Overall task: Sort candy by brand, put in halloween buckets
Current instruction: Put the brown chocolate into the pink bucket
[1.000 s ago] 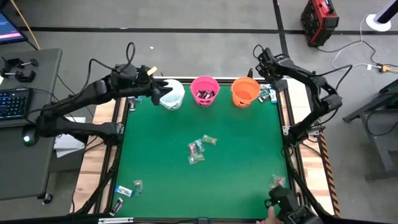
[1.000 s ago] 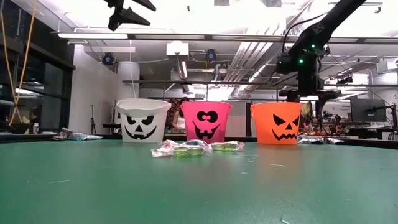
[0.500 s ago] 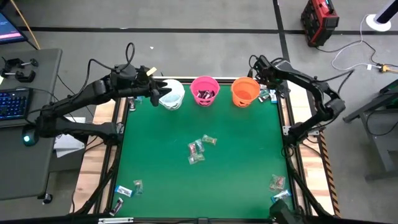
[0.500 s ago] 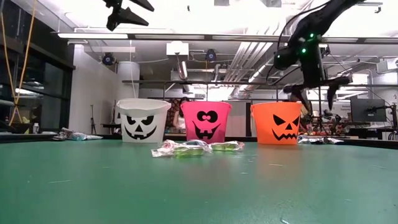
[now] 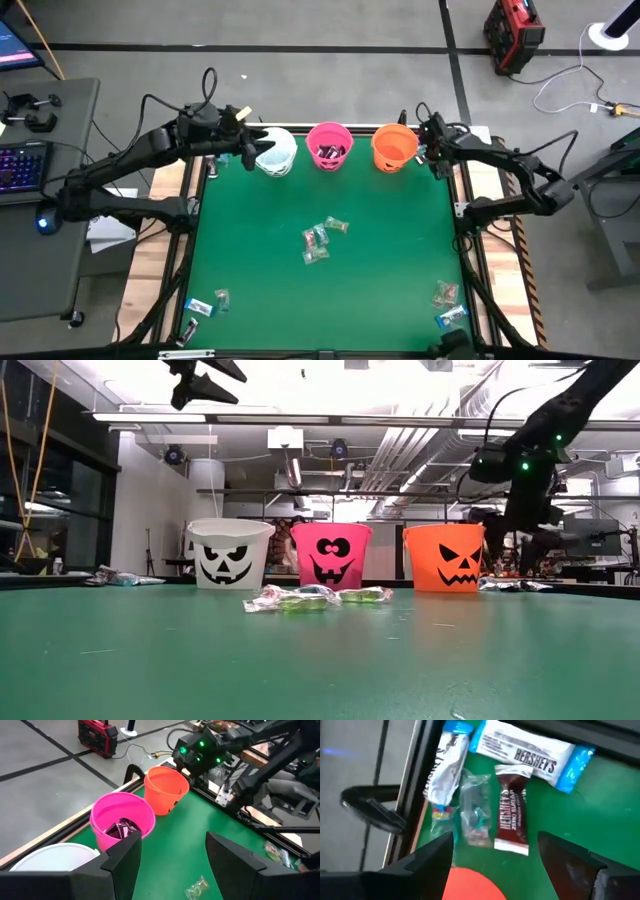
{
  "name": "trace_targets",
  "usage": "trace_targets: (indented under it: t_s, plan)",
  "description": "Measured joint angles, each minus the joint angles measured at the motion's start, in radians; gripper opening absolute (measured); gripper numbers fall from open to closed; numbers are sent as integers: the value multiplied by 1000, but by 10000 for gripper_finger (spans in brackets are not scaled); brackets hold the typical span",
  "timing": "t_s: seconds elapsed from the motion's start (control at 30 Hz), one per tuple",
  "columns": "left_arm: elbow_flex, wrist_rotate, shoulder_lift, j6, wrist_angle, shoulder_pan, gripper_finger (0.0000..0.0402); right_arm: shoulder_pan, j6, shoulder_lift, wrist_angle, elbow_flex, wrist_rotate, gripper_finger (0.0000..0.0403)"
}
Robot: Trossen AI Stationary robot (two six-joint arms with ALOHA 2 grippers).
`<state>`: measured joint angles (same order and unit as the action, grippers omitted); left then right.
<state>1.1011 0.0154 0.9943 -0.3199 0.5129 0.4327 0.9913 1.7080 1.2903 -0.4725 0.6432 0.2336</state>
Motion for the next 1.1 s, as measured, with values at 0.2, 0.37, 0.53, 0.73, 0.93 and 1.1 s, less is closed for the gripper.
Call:
trace_targets:
  t_s: [0.2,0.37,0.53,0.73,0.93,1.1]
  plan:
    - [0,-5,0,-63,0,36,211,27,-23,0,10,-19,33,282]
    - [0,-5,0,-71,-1,58,211,37,-27,0,-24,-19,29,281]
    - [0,-5,0,15,-2,91,211,52,-3,26,-48,-19,22,264]
    - [0,7,0,43,-1,128,211,56,46,109,25,-19,0,246]
    - [0,7,0,44,6,139,211,56,46,160,73,-14,16,244]
    - [0,7,0,88,31,138,211,55,45,164,43,-14,7,231]
